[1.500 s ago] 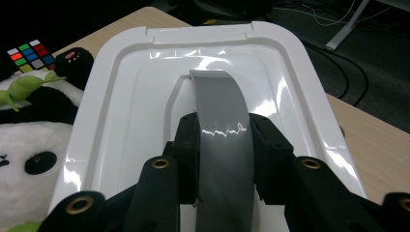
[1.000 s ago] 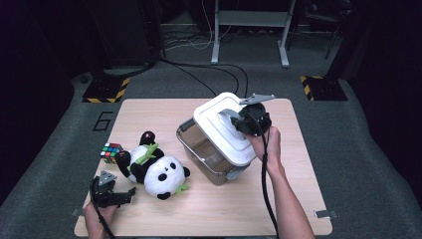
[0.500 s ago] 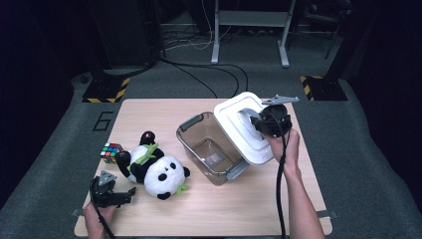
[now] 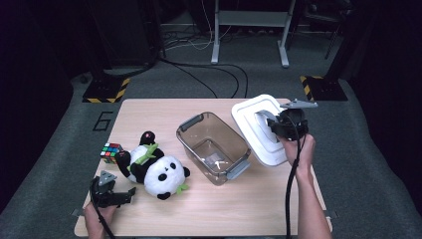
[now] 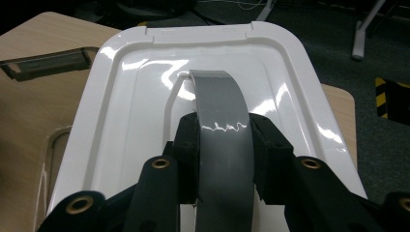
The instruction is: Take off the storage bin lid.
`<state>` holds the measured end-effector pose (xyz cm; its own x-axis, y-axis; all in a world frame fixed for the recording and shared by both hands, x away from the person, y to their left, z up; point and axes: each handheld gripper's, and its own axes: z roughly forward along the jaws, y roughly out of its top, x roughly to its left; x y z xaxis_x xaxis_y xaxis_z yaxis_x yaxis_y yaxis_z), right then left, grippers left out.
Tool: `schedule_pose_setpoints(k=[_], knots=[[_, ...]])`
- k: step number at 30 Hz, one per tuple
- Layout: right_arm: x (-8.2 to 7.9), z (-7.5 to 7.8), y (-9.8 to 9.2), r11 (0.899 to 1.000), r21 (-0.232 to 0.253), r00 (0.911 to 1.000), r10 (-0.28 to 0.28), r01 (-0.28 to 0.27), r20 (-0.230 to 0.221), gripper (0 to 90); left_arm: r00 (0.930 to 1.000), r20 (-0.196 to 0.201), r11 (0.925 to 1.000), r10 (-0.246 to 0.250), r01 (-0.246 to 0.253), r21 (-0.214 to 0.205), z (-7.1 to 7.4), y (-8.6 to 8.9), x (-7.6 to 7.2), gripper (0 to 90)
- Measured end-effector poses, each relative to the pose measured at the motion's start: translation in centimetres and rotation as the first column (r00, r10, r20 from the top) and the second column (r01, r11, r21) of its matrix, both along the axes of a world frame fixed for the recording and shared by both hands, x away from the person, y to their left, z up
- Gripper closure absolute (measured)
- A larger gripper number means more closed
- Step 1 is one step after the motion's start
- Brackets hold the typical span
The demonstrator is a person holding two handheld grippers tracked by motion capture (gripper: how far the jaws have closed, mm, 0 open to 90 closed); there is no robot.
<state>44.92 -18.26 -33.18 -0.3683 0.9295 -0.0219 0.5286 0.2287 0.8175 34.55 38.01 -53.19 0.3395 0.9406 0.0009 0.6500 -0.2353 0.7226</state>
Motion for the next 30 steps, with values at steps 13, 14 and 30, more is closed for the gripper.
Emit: schedule_pose_setpoints(k=[13,14,30], knots=[[0.4,-2.3,-3.0,0.994,0.003,0.9935,-0.108,0.109,-0.033,67.1,1.0,0.0,1.0,0.0,0.0,0.001,0.0,0.0,0.0,0.9],[0.4,-2.3,-3.0,0.994,0.003,0.9935,-0.108,0.109,-0.033,67.1,1.0,0.0,1.0,0.0,0.0,0.001,0.0,0.0,0.0,1.0],[1.9,-7.0,-4.2,0.98,0.001,0.9745,-0.196,0.197,-0.109,67.1,1.0,0.001,1.0,0.001,-0.001,0.0,0.0,0.0,0.0,1.0]])
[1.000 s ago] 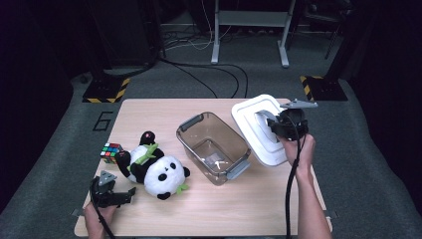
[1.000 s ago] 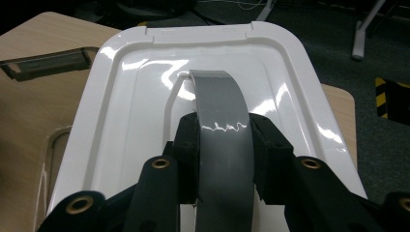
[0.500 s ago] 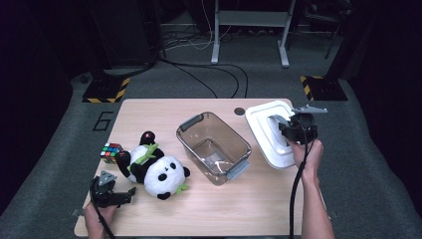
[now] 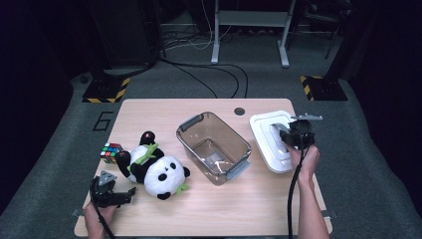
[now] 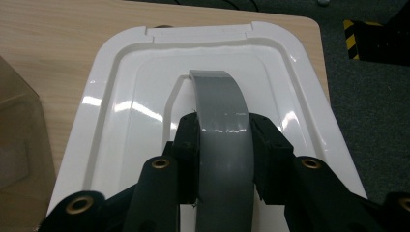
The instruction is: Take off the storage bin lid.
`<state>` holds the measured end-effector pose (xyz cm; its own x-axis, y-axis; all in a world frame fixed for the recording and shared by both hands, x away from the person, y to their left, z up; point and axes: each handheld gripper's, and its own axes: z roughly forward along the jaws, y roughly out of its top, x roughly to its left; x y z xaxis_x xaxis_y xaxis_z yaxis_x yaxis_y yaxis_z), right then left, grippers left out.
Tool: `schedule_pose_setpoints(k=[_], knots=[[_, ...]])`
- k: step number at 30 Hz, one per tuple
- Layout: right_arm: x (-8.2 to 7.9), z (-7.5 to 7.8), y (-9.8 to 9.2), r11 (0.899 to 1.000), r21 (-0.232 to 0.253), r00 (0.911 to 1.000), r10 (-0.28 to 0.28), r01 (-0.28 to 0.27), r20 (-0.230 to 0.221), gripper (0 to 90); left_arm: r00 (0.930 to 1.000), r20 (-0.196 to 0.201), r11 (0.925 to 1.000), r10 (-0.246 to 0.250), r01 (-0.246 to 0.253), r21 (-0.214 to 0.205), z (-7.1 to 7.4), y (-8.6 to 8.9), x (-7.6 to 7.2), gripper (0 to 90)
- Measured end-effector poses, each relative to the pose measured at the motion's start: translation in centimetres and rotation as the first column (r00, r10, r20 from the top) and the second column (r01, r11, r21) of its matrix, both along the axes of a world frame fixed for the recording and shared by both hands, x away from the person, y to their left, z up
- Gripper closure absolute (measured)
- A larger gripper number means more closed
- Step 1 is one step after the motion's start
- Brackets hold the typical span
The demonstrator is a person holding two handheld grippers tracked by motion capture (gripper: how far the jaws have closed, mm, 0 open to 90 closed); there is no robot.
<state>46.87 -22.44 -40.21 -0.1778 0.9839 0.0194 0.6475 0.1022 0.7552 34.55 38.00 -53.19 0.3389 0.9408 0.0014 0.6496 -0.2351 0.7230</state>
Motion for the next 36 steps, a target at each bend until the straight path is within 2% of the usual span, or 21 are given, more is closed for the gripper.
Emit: schedule_pose_setpoints(k=[1,10,22,28,36], knots=[[0.2,-0.7,0.0,1.0,0.009,0.9999,-0.011,0.011,-0.003,67.1,1.0,-0.001,1.0,-0.001,0.001,0.0,0.0,0.0,0.0,1.0],[0.9,-3.2,0.1,0.999,0.026,0.9987,-0.037,0.038,-0.034,67.1,1.0,0.0,1.0,0.0,0.0,0.0,0.0,0.0,0.0,1.0],[1.4,-5.3,0.5,0.998,0.016,0.9965,-0.058,0.059,-0.06,67.0,1.0,0.0,1.0,0.0,0.0,-0.001,0.0,0.0,0.0,1.0],[1.7,-6.4,0.7,0.997,0.011,0.9933,-0.075,0.076,-0.089,67.0,1.0,-0.001,1.0,-0.001,0.001,0.0,0.0,0.0,0.0,1.0],[1.9,-7.6,0.7,0.998,0.002,0.9909,-0.065,0.066,-0.118,66.9,1.0,0.0,1.0,-0.001,0.001,0.0,0.0,0.0,0.0,1.0]])
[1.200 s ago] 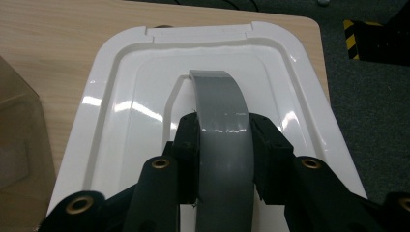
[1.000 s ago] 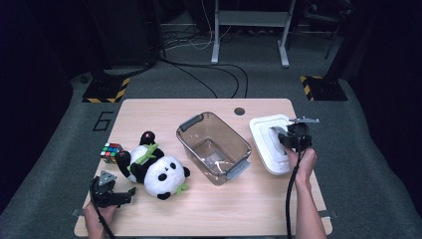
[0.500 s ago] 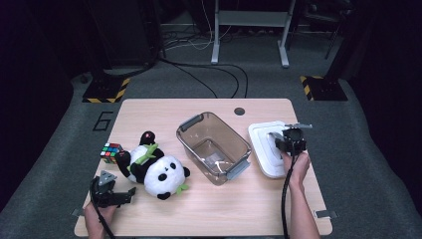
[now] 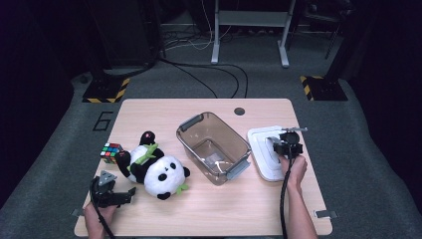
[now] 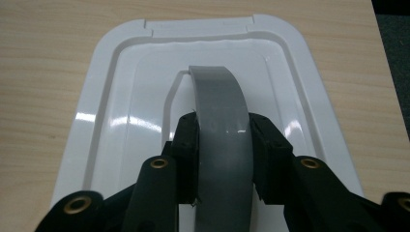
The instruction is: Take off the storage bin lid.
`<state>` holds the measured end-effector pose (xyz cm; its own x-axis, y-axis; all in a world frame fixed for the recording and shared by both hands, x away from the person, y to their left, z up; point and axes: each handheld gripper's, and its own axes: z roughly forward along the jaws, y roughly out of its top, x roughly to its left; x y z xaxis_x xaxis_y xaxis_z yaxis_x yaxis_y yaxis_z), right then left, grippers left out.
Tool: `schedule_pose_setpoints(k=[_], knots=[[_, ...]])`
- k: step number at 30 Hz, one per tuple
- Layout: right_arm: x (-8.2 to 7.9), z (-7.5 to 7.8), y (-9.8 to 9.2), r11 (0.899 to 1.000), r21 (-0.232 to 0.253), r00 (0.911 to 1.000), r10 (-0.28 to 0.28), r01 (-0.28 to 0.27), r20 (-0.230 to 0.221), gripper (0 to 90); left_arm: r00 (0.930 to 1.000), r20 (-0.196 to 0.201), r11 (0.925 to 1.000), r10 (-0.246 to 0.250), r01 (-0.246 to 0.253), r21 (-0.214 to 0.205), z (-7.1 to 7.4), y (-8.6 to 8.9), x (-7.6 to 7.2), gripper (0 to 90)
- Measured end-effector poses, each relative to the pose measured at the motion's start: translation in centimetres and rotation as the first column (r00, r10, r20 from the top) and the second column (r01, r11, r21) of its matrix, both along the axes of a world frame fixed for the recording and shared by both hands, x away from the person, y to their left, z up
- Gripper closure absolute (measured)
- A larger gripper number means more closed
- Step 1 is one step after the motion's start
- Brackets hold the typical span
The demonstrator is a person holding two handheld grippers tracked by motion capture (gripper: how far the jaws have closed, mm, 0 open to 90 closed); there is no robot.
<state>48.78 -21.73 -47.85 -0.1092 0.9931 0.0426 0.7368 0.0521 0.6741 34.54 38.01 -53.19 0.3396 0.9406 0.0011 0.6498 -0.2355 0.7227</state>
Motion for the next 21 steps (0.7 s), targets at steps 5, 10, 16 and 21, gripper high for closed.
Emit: schedule_pose_setpoints(k=[5,10,16,21], knots=[[0.1,-0.5,0.0,1.0,-0.009,0.9997,0.004,-0.005,-0.022,66.8,1.0,0.0,1.0,0.0,0.0,0.0,0.0,0.0,0.0,1.0],[0.1,-0.6,0.0,1.0,-0.021,0.9997,0.015,-0.015,-0.019,66.2,1.0,0.0,1.0,0.0,0.0,0.0,0.0,0.0,0.0,1.0],[-0.3,-0.2,-0.3,1.0,0.0,0.9995,0.022,-0.022,-0.021,44.9,1.0,0.0,1.0,0.0,0.0,0.0,0.0,0.0,0.0,1.0],[-1.1,0.6,-0.4,0.998,0.013,0.9984,0.055,-0.054,-0.012,29.0,1.0,0.0,1.0,0.0,0.0,0.0,0.0,0.0,0.0,1.0]])
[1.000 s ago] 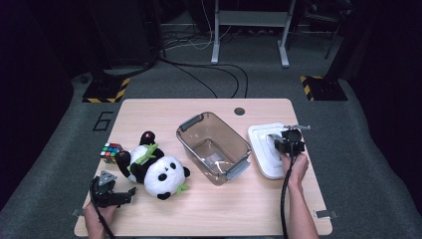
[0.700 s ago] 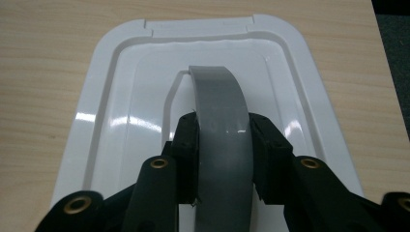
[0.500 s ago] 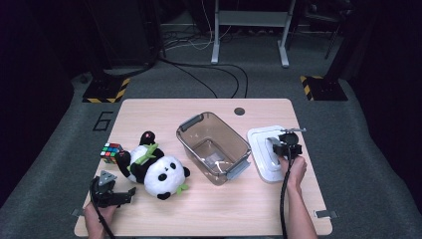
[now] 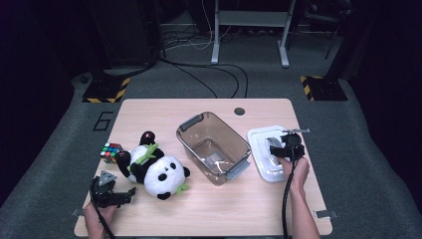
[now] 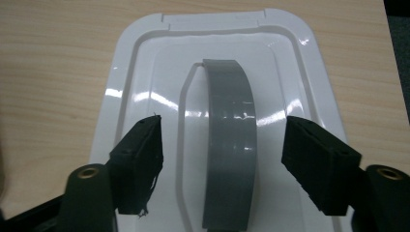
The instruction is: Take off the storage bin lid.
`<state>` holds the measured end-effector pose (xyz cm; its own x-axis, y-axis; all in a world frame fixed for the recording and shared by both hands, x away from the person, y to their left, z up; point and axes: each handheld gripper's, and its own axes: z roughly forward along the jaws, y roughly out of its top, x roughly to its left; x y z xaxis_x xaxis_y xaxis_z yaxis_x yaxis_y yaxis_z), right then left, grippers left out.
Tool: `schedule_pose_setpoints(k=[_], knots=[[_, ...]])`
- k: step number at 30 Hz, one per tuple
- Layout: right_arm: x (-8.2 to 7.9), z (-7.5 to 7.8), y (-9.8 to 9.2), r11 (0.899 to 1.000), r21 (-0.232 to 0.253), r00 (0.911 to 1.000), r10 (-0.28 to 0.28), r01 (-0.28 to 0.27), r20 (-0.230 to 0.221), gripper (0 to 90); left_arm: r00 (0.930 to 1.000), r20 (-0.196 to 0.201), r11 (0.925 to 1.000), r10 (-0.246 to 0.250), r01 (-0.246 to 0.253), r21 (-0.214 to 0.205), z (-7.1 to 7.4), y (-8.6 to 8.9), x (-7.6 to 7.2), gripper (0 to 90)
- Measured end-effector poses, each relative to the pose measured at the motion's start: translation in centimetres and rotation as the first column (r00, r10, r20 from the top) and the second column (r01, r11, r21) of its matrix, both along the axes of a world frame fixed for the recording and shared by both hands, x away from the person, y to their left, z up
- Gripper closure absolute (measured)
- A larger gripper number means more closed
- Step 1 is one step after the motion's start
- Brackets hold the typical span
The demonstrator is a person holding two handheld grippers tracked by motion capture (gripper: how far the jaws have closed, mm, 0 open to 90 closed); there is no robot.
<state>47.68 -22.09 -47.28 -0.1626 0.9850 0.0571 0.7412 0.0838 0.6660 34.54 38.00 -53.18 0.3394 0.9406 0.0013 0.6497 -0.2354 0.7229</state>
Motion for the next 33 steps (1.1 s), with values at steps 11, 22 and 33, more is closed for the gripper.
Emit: schedule_pose_setpoints(k=[11,22,33], knots=[[-2.6,1.1,1.0,0.996,-0.027,0.9961,0.088,-0.088,0.007,11.9,1.0,0.0,1.0,0.0,0.0,0.0,0.0,0.0,0.0,1.0],[-5.7,0.5,2.9,0.986,-0.045,0.9866,0.163,-0.162,0.015,3.0,1.0,0.0,1.0,0.0,0.0,0.0,0.0,0.0,0.0,1.0],[-8.4,-0.7,4.7,0.977,-0.045,0.9782,0.207,-0.207,0.012,0.0,1.0,0.0,1.0,0.0,0.0,0.0,0.0,0.0,0.0,1.0]])
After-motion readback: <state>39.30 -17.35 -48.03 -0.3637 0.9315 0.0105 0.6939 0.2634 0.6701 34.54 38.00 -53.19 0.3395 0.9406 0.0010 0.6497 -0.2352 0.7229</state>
